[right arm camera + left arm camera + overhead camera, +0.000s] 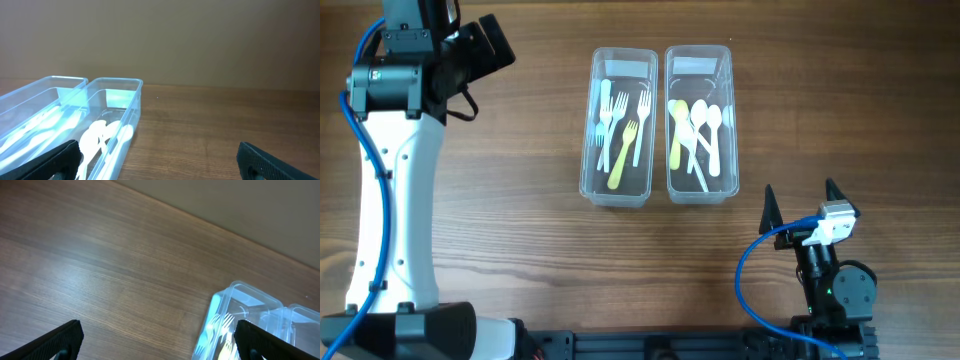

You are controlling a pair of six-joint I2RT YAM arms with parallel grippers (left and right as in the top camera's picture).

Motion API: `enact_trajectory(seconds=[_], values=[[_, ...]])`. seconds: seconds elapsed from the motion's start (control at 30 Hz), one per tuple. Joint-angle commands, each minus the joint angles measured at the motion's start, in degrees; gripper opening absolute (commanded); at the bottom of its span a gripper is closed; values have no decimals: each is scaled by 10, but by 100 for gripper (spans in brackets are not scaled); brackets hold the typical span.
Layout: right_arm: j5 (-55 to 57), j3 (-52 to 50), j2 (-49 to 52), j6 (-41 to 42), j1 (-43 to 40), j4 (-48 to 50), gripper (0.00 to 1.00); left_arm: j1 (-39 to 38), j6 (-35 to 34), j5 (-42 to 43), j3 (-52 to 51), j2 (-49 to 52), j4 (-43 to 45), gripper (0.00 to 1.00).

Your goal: Pack container

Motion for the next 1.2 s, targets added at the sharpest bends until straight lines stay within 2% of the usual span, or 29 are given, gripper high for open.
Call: enact_trajectory(seconds=[0.0, 0.17, 0.33, 0.57, 0.67, 0.8, 1.17], values=[[-9, -1, -10, -10, 2, 3, 100, 3, -2, 17, 2, -94, -2, 100], [-9, -1, -10, -10, 2, 3, 100, 3, -2, 59, 2, -224, 3, 100], [-9, -1, -10, -10, 2, 3, 100, 4, -3, 43, 2, -366, 41, 100], [-9, -1, -10, -10, 2, 3, 100, 29, -1, 44, -43, -518, -27, 100], [-9, -1, -10, -10, 2, 3, 100, 45, -1, 63, -116, -562, -14, 100], [-9, -1, -10, -10, 2, 3, 100, 51, -1, 92, -253, -611, 72, 100], [-9, -1, -10, -10, 2, 3, 100, 49, -1, 133, -668, -738, 395, 100]])
